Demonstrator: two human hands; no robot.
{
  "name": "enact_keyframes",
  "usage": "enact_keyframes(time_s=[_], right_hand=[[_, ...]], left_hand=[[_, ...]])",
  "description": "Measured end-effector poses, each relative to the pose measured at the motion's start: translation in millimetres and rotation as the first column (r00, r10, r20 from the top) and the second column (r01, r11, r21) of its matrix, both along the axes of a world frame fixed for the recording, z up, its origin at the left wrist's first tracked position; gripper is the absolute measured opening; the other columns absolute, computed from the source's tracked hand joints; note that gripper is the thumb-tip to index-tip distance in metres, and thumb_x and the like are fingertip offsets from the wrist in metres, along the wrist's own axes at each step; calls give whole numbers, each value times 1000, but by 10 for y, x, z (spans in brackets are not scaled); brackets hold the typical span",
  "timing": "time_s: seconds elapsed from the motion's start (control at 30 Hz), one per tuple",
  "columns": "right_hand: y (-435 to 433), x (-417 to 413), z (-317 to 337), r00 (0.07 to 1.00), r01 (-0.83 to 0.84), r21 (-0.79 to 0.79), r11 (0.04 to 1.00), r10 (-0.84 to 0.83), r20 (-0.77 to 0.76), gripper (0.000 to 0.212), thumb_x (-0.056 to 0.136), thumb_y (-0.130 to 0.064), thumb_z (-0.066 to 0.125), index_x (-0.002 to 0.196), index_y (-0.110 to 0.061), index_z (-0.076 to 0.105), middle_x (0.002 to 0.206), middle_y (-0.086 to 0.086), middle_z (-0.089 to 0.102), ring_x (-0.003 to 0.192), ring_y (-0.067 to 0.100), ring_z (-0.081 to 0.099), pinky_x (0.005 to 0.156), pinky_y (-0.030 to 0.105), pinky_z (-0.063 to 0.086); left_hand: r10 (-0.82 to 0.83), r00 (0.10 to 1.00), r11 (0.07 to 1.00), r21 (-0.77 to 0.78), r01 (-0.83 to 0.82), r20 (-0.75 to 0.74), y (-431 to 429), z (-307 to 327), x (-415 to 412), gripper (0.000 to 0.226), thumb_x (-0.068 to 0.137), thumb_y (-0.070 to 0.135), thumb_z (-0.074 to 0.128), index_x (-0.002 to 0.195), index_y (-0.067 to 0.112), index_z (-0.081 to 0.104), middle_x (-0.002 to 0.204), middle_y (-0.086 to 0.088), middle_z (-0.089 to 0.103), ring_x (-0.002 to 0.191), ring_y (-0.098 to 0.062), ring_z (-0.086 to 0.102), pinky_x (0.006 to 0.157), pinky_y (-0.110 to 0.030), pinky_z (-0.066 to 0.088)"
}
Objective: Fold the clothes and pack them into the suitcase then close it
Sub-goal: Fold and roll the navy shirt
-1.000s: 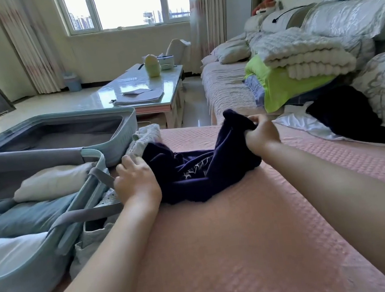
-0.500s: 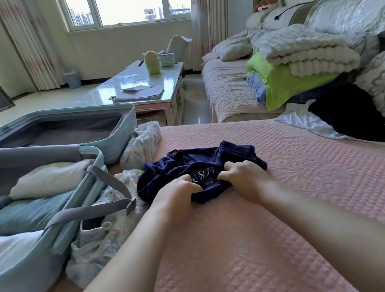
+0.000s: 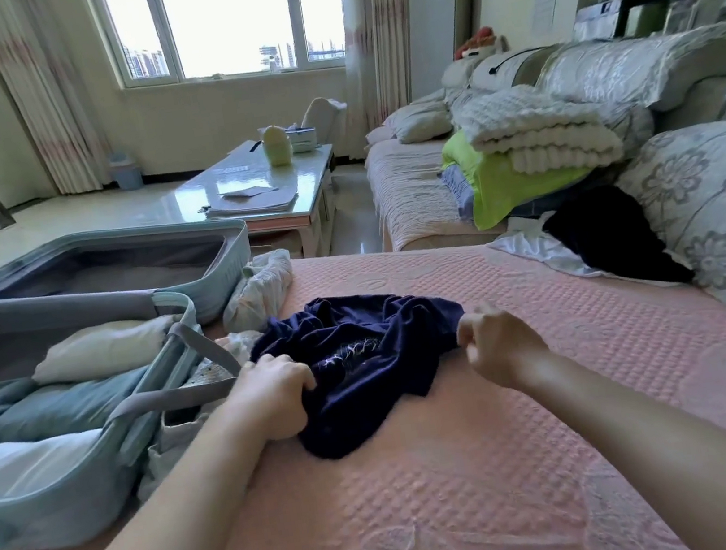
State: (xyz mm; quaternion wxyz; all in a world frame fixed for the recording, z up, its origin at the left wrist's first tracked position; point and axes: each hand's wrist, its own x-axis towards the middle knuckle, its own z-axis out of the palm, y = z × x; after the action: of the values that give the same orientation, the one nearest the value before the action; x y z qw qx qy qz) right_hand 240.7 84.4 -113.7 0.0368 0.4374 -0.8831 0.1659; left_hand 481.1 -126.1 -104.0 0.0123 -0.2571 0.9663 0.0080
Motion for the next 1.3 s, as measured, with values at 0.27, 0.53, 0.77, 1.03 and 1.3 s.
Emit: enact_keyframes(time_s=[0.27,0.53,0.77,1.03,1.3], right_hand=[[-387,417,-230,951,-235,329,915,286,-116,72,92,-15,61,153,-34,30,162,0,21,145,25,28,114,39,30],[-643,278,-480,912,-238,169,956,280,-300,53,96,-13,38,148,-19,44,124,7,68,118,25,61,115,38,22],[-361,545,-11,932,-327,-200,924,350,95,20,88,-18,49,97,-25,65,77,-8,66,69,19,60,64,32,42],[24,1064,150,594,-565,206,799,221,773,24,91,-12,60,108,-18,76,85,-3,67,73,13,61,72,29,50],[126,754,-136,981,-133,222,966,97,169,49,91,-27,55,138,-39,52,150,-4,37,141,19,31,117,41,28]], left_hand=[[-119,989,992,59,114,83,462,-305,-466,51,85,31,66,132,39,47,130,2,37,122,-23,42,92,-38,49],[-111,978,972,185,144,-179,272,-211,-488,30,82,8,59,85,35,72,110,7,60,98,-17,61,89,-29,50],[-104,847,917,279,285,-522,60,178,-82,51,60,-13,46,52,36,54,90,13,55,85,-11,55,75,-18,42],[-176,843,773,602,-201,508,534,78,280,43,87,-5,35,80,22,67,85,2,68,79,-17,64,62,-18,47],[-201,970,854,510,103,141,962,-57,198,78,52,72,77,119,41,53,114,14,46,106,-10,51,97,-34,48]])
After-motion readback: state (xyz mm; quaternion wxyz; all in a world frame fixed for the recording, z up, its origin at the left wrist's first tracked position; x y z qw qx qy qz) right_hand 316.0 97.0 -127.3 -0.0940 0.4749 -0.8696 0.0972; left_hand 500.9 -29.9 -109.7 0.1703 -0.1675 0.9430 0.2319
